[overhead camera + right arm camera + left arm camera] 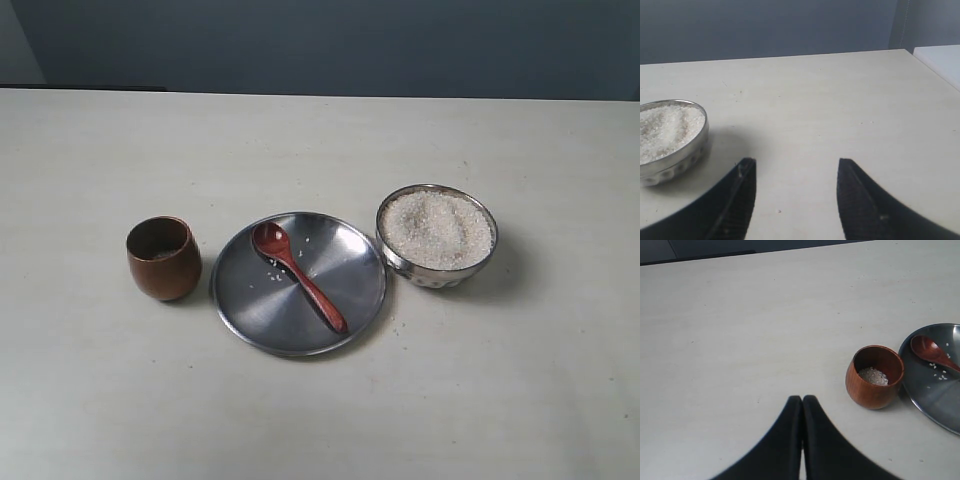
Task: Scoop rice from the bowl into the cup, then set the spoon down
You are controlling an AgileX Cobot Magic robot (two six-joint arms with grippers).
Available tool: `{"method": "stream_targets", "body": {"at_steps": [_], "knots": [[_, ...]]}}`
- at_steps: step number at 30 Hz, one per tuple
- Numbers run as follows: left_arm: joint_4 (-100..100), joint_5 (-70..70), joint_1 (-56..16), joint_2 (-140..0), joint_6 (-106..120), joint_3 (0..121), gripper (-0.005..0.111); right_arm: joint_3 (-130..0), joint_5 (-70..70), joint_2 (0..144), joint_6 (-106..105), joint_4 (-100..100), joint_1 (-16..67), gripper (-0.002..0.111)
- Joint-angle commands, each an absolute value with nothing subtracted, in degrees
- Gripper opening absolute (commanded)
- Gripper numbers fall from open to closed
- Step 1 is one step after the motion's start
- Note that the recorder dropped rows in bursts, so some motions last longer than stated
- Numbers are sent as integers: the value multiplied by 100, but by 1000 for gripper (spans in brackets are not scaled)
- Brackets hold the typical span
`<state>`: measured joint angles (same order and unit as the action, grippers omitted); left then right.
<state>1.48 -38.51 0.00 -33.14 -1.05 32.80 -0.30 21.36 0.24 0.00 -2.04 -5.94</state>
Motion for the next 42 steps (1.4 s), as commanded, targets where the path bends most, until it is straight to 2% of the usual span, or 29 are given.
{"method": "stream_targets", "body": {"at_steps": [1, 9, 21, 31, 42], "knots": [[506, -3654, -24, -3144, -103, 3318, 0, 0, 2079, 0, 0, -208, -570, 49], [565, -2249, -24, -2426, -128, 2778, 0, 0, 2079, 0, 0, -208, -570, 49], [202, -631, 176, -1421, -144, 957, 0, 0, 2094, 0, 0, -208, -570, 49], [52, -708, 176, -518, -144, 234, 0, 0, 2094, 0, 0, -208, -570, 49], [221, -1592, 176, 0, -131, 177, 0, 0, 2084, 0, 0, -208, -570, 49]]}}
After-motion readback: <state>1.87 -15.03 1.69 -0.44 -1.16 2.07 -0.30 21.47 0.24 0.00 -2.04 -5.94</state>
